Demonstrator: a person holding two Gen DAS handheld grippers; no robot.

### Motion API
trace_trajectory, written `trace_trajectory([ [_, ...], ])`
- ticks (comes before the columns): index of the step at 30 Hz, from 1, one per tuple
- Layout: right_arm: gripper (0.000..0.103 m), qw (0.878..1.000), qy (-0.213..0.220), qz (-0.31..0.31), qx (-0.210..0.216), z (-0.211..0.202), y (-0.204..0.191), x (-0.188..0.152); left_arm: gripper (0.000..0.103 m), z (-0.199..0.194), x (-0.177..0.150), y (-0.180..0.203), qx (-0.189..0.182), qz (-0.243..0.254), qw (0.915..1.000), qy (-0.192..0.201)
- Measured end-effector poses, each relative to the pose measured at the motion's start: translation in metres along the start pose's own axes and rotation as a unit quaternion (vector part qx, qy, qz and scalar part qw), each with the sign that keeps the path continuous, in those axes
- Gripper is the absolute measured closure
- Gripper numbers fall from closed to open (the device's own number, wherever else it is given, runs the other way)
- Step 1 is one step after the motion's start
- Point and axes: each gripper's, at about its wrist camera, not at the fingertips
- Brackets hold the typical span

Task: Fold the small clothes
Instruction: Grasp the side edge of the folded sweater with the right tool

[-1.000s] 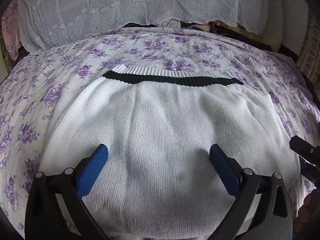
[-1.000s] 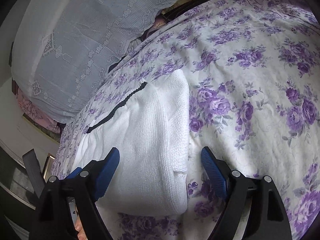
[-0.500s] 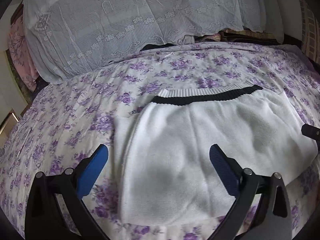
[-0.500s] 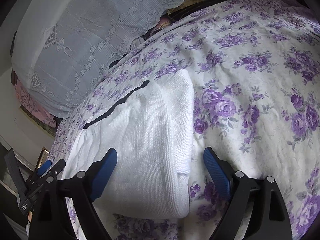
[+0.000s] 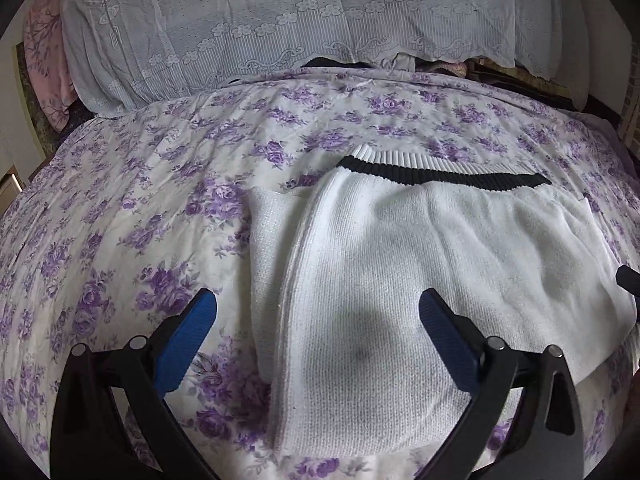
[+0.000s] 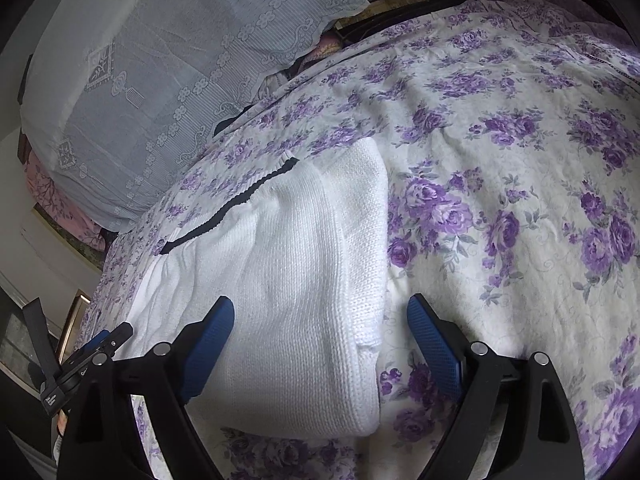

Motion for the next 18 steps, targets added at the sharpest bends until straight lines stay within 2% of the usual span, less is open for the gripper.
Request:
trace_trajectory([
  [5, 0.014, 1.000, 0.000, 0.000, 0.000, 0.000, 0.000, 0.000, 0.004, -0.004, -0.001, 0.002, 0.007, 0.006, 0.9999, 0.007],
  [18, 0.012, 1.000, -0.010, -0.003, 0.000, 0.016, -0.013, 0.010, 0.004, 0.006, -0.003, 0.001, 0.014, 0.008, 0.9998, -0.010],
])
Point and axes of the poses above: each gripper's, at about its wrist camera, not at the fingertips, and z roughly the way its jaws point, y to its right, x to its top, and after that the axes turned 10 degrees about -x, right-handed
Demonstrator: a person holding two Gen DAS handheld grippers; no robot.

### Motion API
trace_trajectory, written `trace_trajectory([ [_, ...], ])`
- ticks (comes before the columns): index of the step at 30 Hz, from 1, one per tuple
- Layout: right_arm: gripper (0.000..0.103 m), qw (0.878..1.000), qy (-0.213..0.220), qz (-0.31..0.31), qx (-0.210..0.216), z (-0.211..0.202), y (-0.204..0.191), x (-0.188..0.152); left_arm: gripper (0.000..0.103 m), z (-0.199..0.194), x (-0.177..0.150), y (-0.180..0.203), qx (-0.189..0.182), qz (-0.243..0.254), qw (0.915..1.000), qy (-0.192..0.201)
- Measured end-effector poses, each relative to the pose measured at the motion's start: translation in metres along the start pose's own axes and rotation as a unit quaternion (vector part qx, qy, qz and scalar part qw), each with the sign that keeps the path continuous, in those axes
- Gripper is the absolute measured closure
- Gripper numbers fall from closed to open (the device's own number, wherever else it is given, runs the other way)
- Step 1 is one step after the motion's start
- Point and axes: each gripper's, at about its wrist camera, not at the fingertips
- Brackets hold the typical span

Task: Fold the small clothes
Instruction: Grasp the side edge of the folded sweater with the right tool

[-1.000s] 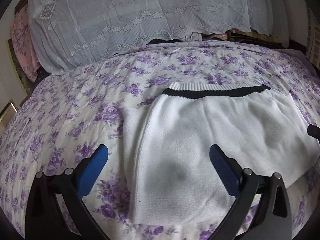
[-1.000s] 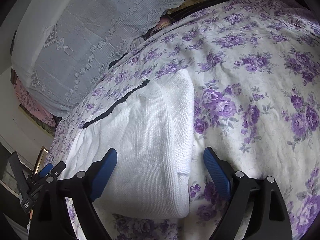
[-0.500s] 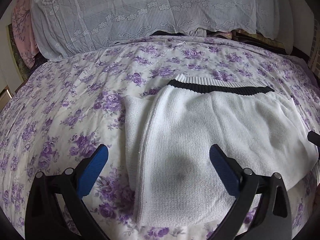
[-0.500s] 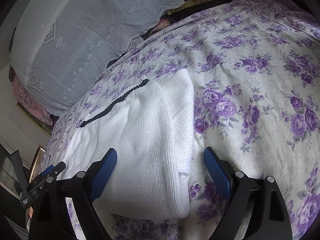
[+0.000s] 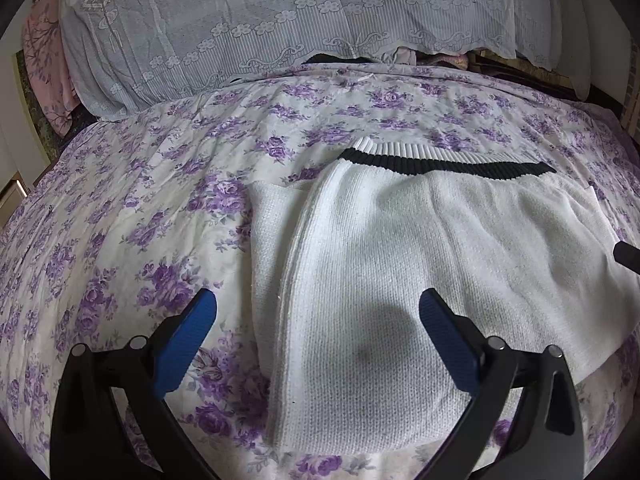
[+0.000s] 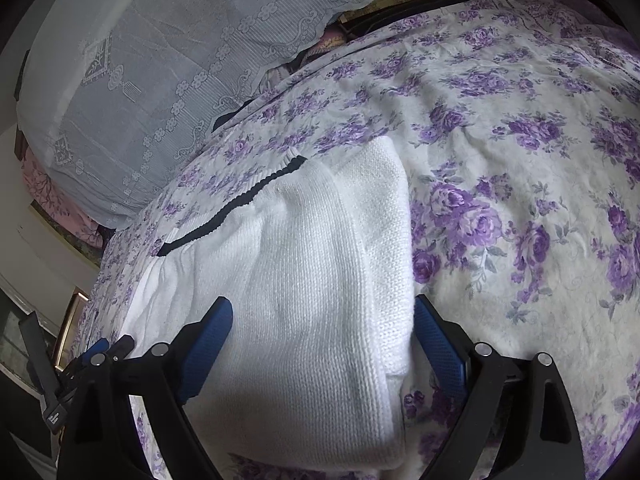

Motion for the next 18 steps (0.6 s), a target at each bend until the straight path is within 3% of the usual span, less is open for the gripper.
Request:
trace_trajectory([
  [2, 0.014, 1.000, -0.002, 0.011, 0.011, 0.005, 0.001, 0.006, 0.004, 0.003, -0.001, -0.001, 0.001, -0.002, 1.0000, -0.008],
  [7, 0.034, 0.999, -0.011, 0.039, 0.037, 0.017, 0.009, 0.019, 0.004, 0.005, -0.001, -0.004, -0.004, -0.006, 0.9999, -0.011],
  [13, 0.048, 0.993, -0.027, 0.074, 0.086, 0.004, 0.026, 0.008, 0.004, 0.006, -0.001, -0.006, -0.008, -0.009, 0.9998, -0.014],
  [18, 0.048, 0.990, -0.030, 0.088, 0.104, -0.007, 0.029, -0.007, 0.004, 0.003, 0.001, -0.006, -0.017, -0.019, 0.9997, -0.004],
])
Point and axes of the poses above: each gripper's, at about its wrist camera, not at the fingertips, and z roughly the way its jaws point, y to its right, x to its top, and after that the axes turned 10 degrees about -x, right-handed
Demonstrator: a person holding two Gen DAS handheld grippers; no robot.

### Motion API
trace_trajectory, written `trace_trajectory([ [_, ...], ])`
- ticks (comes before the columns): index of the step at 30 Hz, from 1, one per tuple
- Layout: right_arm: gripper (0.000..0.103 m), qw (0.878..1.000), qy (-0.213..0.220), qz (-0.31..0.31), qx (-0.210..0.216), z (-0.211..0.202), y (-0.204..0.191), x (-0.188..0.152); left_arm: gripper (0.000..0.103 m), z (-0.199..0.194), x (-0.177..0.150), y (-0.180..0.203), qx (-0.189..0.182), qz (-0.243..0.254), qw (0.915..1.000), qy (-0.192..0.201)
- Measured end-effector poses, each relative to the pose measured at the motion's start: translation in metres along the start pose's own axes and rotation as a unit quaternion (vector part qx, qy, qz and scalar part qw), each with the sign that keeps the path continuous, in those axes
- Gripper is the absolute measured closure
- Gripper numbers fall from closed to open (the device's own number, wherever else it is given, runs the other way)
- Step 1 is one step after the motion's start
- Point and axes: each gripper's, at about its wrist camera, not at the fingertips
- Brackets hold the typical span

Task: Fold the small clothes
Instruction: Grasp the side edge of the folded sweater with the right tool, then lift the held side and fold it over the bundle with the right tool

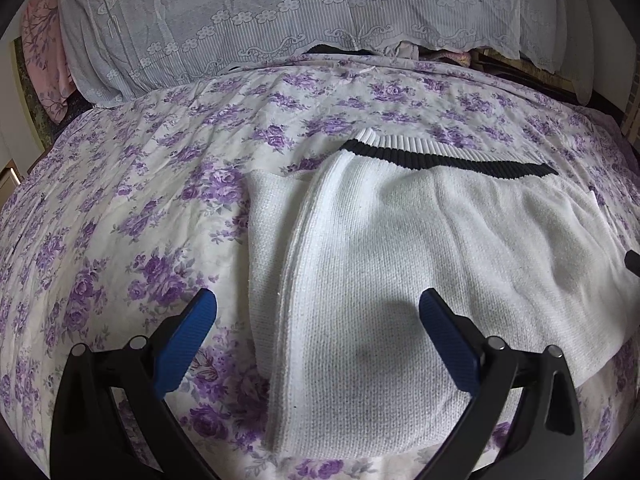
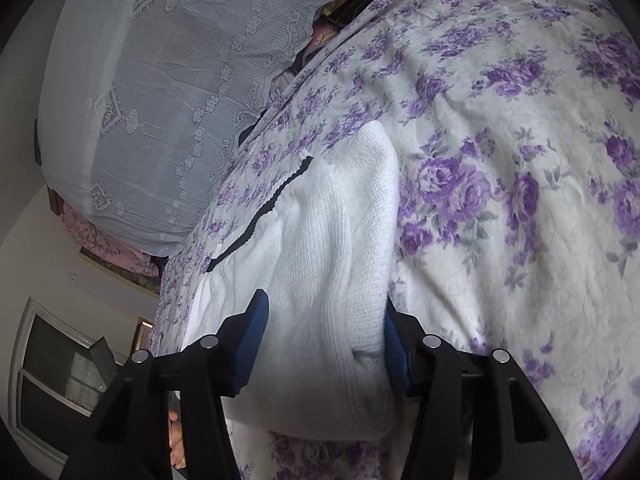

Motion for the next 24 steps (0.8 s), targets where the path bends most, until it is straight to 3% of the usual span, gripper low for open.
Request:
trace_trajectory([
  [3, 0.048, 1.000, 0.004, -0.002, -0.010, 0.010, -0.005, 0.005, 0.004, -0.004, 0.011, 0.003, -0.033, -0.027, 0.9988, 0.025],
  [5, 0.047, 1.000, 0.008, 0.007, 0.007, 0.017, -0.008, 0.011, 0.004, -0.002, 0.019, 0.011, -0.062, -0.042, 0.9970, 0.021],
  [7, 0.053, 0.999, 0.014, 0.021, 0.029, 0.017, -0.005, 0.013, 0.004, 0.002, 0.022, 0.025, -0.085, -0.034, 0.9957, 0.013],
  [9, 0.057, 0.998, 0.019, 0.030, 0.052, 0.011, -0.002, 0.012, 0.004, 0.009, 0.016, 0.042, -0.072, 0.004, 0.9974, 0.005],
  [11, 0.057, 0.997, 0.018, 0.033, 0.063, 0.008, -0.002, 0.010, 0.004, 0.025, 0.008, 0.056, -0.033, 0.047, 0.9981, -0.023],
  [14, 0.063, 0.999, 0.003, 0.033, 0.025, 0.018, 0.000, 0.009, 0.004, 0.029, 0.005, 0.055, -0.029, 0.050, 0.9981, -0.023],
  [18, 0.068, 0.999, 0.009, 0.029, 0.012, 0.020, 0.001, 0.009, 0.004, 0.024, 0.008, 0.052, -0.039, 0.037, 0.9983, -0.023],
  [24, 0.070, 1.000, 0.027, 0.013, -0.006, 0.021, -0.005, 0.006, 0.004, 0.019, 0.034, 0.056, -0.100, -0.004, 0.9943, -0.037],
])
Point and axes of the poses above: each gripper's, at about its wrist camera, not at the fingertips, and z roughly the way its jaws point, y to its right, x to its top, and after that the axes turned 10 degrees about -x, right-handed
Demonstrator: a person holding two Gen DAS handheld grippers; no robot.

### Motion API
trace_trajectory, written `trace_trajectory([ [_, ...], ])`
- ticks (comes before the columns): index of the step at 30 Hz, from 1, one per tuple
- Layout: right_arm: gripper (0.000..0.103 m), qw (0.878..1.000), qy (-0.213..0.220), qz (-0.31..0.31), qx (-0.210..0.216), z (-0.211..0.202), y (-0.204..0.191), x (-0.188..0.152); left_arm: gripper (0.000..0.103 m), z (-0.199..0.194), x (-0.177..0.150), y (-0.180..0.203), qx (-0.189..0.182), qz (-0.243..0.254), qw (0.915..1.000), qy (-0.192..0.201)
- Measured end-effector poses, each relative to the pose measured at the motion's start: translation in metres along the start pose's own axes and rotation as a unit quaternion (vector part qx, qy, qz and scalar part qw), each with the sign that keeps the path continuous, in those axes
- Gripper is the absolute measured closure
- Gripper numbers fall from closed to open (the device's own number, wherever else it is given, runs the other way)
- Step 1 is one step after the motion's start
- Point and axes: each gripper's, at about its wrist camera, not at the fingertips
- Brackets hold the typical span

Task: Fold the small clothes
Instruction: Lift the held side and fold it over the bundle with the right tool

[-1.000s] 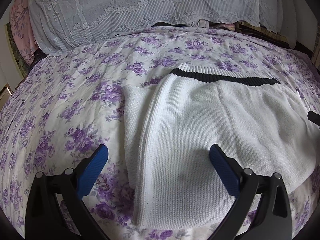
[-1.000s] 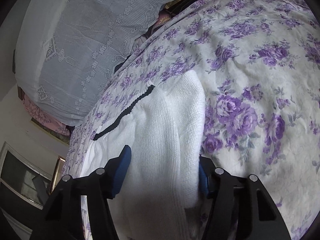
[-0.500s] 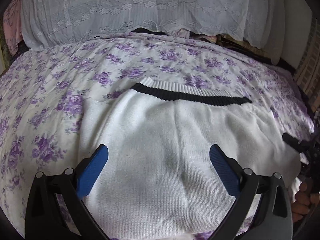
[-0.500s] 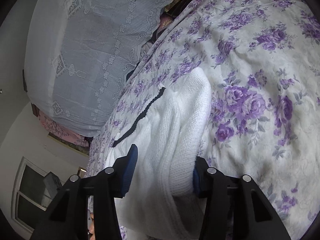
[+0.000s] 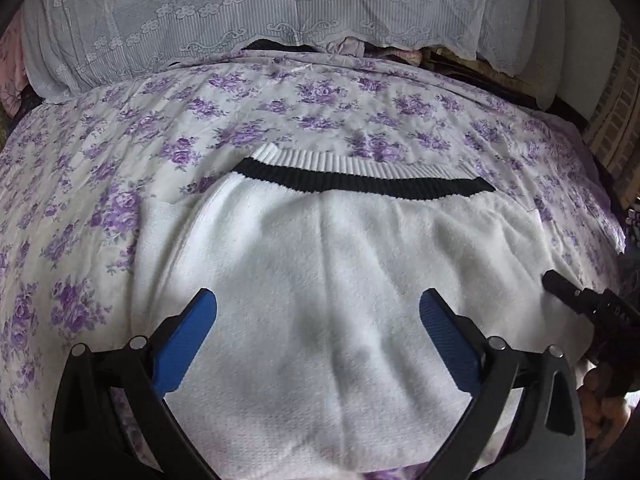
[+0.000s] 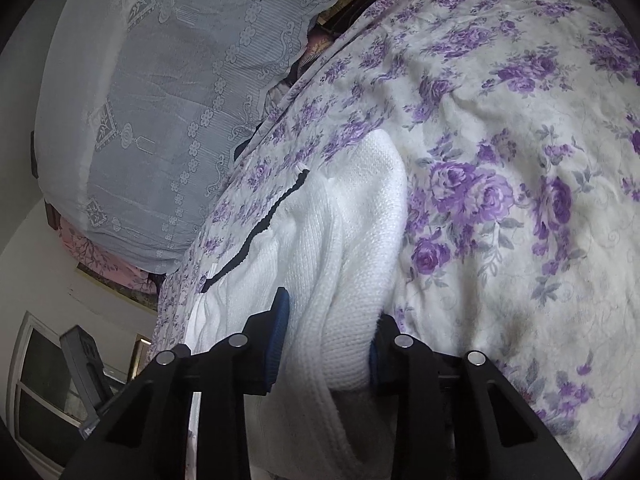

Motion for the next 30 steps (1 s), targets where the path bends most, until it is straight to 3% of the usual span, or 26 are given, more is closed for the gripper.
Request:
trace_trajectory([
  [3, 0.070, 1.000, -0.001, 0.001, 0.000, 0.002, 0.001, 0.001, 0.004, 0.028, -0.002, 0.016, -0.011, 0.012, 0.9995, -0.026],
  [4, 0.071, 1.000, -0.003, 0.005, 0.002, 0.002, 0.002, 0.002, 0.004, 0.038, -0.007, 0.021, 0.013, 0.027, 0.9992, -0.027],
  [6, 0.071, 1.000, -0.004, 0.006, 0.002, 0.004, 0.003, 0.003, 0.004, 0.037, -0.016, 0.035, 0.051, 0.073, 0.9960, 0.006],
  [8, 0.071, 1.000, -0.002, 0.002, -0.002, 0.004, 0.002, 0.002, 0.004, 0.031, -0.013, 0.034, 0.046, 0.068, 0.9966, 0.000],
  [11, 0.075, 1.000, 0.007, -0.004, -0.006, 0.000, -0.002, 0.002, 0.004, 0.014, -0.008, 0.010, 0.012, 0.035, 0.9993, -0.010],
  [14, 0.076, 0.999, 0.021, -0.027, -0.024, -0.007, -0.013, 0.003, 0.004, -0.015, -0.006, -0.021, 0.049, 0.045, 0.9977, 0.015],
  [17, 0.077, 0.997, 0.039, -0.045, -0.045, -0.013, -0.028, 0.004, 0.004, -0.026, -0.011, -0.065, 0.083, 0.043, 0.9955, 0.011],
  [19, 0.077, 0.996, 0.049, -0.050, -0.056, -0.016, -0.035, 0.004, 0.004, -0.020, -0.019, -0.100, 0.098, 0.001, 0.9952, -0.003],
  [21, 0.078, 0.994, 0.060, -0.052, -0.069, -0.020, -0.042, 0.003, 0.004, -0.021, -0.015, -0.120, 0.056, -0.057, 0.9968, -0.011],
  [24, 0.078, 0.991, 0.077, -0.058, -0.090, -0.024, -0.056, 0.000, 0.004, -0.035, -0.013, -0.114, 0.071, -0.041, 0.9964, 0.022],
  [30, 0.079, 0.985, 0.102, -0.087, -0.110, -0.030, -0.090, -0.001, 0.004, -0.033, -0.012, -0.099, 0.092, -0.002, 0.9956, 0.020],
])
Point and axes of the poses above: each gripper's, at about its wrist camera, not at the fingertips, and z roughly the way its jaws point, y to its right, x to its top, and after that the axes turned 10 degrees about -x, right-handed
